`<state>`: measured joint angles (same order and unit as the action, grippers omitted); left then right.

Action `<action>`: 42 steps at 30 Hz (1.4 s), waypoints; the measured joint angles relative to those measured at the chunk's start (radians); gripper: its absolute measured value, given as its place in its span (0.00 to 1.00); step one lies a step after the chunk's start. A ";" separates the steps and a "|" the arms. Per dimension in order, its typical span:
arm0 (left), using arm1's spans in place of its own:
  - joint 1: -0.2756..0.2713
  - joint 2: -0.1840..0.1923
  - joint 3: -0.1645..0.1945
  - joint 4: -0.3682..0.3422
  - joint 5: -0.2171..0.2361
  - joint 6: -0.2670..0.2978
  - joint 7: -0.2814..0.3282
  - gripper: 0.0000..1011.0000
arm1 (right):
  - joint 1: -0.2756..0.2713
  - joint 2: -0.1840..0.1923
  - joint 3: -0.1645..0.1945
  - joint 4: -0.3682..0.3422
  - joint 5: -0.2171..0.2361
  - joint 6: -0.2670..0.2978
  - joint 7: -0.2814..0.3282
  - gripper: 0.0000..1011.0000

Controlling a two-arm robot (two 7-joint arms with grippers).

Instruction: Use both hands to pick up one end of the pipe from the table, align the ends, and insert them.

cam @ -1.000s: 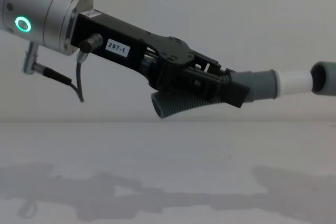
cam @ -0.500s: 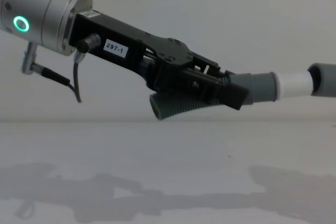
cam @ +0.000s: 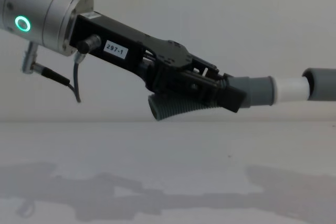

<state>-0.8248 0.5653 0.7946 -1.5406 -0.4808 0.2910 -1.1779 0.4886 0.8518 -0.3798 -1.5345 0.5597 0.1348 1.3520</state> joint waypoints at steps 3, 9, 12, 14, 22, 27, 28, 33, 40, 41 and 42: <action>-0.004 -0.001 0.003 0.003 0.000 0.000 0.002 0.35 | 0.002 0.000 -0.003 0.000 -0.001 0.000 0.000 0.18; -0.011 -0.004 0.010 0.008 0.000 0.000 0.003 0.35 | 0.006 0.001 -0.011 -0.001 -0.001 0.001 -0.001 0.18; -0.015 -0.005 0.013 0.010 0.000 0.000 0.004 0.35 | 0.007 0.002 -0.014 -0.002 0.000 0.001 -0.001 0.18; -0.017 -0.006 0.014 0.011 -0.001 -0.001 0.005 0.35 | 0.008 0.003 -0.016 -0.003 0.001 0.002 -0.001 0.18; -0.024 -0.009 0.020 0.012 -0.003 -0.005 0.013 0.35 | 0.010 0.006 -0.024 -0.005 0.007 0.003 -0.002 0.18; -0.026 -0.009 0.021 0.008 -0.006 -0.006 0.020 0.35 | 0.010 0.009 -0.029 -0.006 0.013 0.002 -0.002 0.18; -0.027 -0.009 0.021 0.006 -0.007 -0.007 0.022 0.35 | 0.010 0.009 -0.029 -0.007 0.014 0.002 -0.002 0.18; -0.027 -0.006 0.021 -0.002 -0.010 -0.007 0.034 0.35 | 0.009 0.013 -0.032 -0.008 0.020 0.000 -0.001 0.18; -0.022 0.000 0.018 -0.020 -0.015 -0.008 0.054 0.35 | 0.006 0.017 -0.034 -0.008 0.031 -0.004 -0.001 0.18; -0.022 0.001 0.017 -0.022 -0.016 -0.008 0.057 0.35 | 0.005 0.017 -0.035 -0.008 0.032 -0.005 0.000 0.18; -0.020 0.003 0.015 -0.026 -0.018 -0.008 0.062 0.35 | 0.005 0.018 -0.036 -0.008 0.034 -0.006 0.000 0.18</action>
<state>-0.8450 0.5684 0.8099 -1.5664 -0.4987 0.2827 -1.1155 0.4932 0.8702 -0.4153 -1.5426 0.5936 0.1289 1.3519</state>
